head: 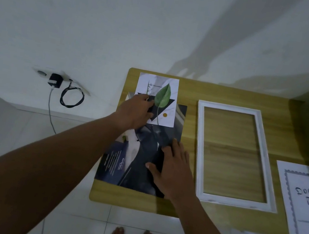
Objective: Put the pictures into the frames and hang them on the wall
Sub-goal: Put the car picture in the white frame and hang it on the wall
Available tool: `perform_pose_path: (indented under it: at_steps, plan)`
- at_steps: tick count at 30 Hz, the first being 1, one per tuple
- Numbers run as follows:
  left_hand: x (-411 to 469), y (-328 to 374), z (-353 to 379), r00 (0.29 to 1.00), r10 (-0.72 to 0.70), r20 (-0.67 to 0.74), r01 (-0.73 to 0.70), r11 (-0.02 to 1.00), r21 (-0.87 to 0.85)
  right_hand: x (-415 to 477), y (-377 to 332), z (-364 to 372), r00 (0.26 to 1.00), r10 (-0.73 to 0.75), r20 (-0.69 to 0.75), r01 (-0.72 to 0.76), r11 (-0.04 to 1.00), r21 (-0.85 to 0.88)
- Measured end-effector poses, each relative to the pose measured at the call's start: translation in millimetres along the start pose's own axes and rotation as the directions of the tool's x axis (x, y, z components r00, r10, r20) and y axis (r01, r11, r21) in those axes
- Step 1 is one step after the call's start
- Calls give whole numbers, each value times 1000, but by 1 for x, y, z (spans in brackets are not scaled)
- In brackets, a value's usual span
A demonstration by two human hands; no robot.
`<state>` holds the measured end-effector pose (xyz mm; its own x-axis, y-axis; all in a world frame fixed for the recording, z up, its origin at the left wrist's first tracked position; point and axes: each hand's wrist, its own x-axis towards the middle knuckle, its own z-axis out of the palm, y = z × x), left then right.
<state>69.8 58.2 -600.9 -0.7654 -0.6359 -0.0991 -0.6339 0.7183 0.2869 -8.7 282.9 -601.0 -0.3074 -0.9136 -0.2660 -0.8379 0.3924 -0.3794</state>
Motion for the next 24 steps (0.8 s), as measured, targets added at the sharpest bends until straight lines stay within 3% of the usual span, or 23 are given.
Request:
perform_pose_path:
  at_steps: [12,17,24]
  plan:
    - [12,-7,2,1000,5,-20,-5,999,-34,-14,-5,2,999,3,-35,-3,1000,-3]
    - [11,-6,0,1000,9,-17,-9,999,-39,-9,0,-3,994,19,107,-19,1000,5]
    - [8,-4,0,1000,0,-29,-1,999,-41,-25,2,-6,990,-6,144,8,1000,-11]
